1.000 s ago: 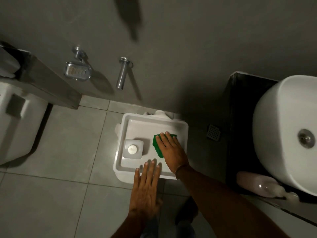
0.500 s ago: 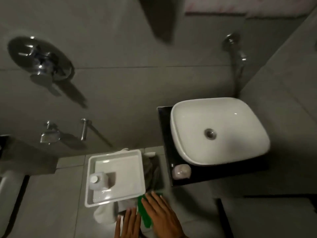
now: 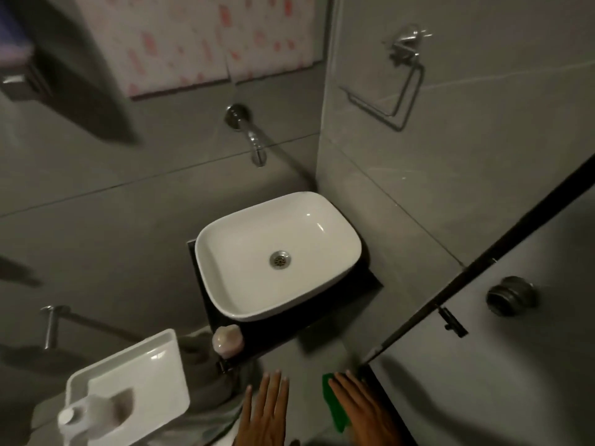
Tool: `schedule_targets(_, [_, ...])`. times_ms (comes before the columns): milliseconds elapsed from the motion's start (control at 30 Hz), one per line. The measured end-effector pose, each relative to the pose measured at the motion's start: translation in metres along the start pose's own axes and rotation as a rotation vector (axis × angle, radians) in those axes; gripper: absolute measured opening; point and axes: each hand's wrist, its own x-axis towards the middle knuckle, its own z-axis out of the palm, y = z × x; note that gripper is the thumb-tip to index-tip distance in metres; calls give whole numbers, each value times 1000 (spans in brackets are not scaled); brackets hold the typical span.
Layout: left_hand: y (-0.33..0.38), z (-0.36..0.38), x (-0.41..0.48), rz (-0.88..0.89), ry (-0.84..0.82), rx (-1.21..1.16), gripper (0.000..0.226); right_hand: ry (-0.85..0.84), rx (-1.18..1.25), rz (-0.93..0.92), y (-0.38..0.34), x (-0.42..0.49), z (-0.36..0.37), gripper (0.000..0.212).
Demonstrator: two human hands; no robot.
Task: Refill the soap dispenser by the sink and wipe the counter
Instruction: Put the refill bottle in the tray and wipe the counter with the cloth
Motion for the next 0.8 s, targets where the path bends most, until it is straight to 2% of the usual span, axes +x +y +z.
schedule_targets(33, [17, 1, 14, 40, -65, -18, 98, 27, 24, 69, 14, 7, 2, 62])
schedule_targets(67, [23, -11, 31, 25, -86, 44, 111, 55, 40, 97, 24, 13, 4, 45])
schedule_targets(100, [21, -21, 54, 69, -85, 117, 112, 37, 84, 165, 37, 21, 6, 43])
schedule_targets(167, [19, -44, 99, 134, -86, 161, 104, -27, 182, 238, 58, 40, 14, 77])
schedule_targets(200, [18, -58, 119, 161, -117, 196, 101, -2, 226, 258, 68, 51, 20, 84])
schedule_targets(367, [3, -72, 218, 435, -67, 272, 88, 51, 238, 360, 102, 114, 26, 78])
schedule_targets(433, [-5, -69, 250, 553, -30, 320, 77, 49, 232, 343, 112, 137, 21, 74])
schedule_targets(500, [-10, -66, 278, 650, -53, 400, 76, 92, 218, 351, 127, 159, 18, 69])
schedule_targets(600, [-18, -57, 297, 725, -59, 423, 77, 115, 184, 375, 145, 183, 21, 56])
schedule_targets(800, [-26, -43, 306, 778, -39, 361, 74, -59, 170, 468, 164, 217, 46, 70])
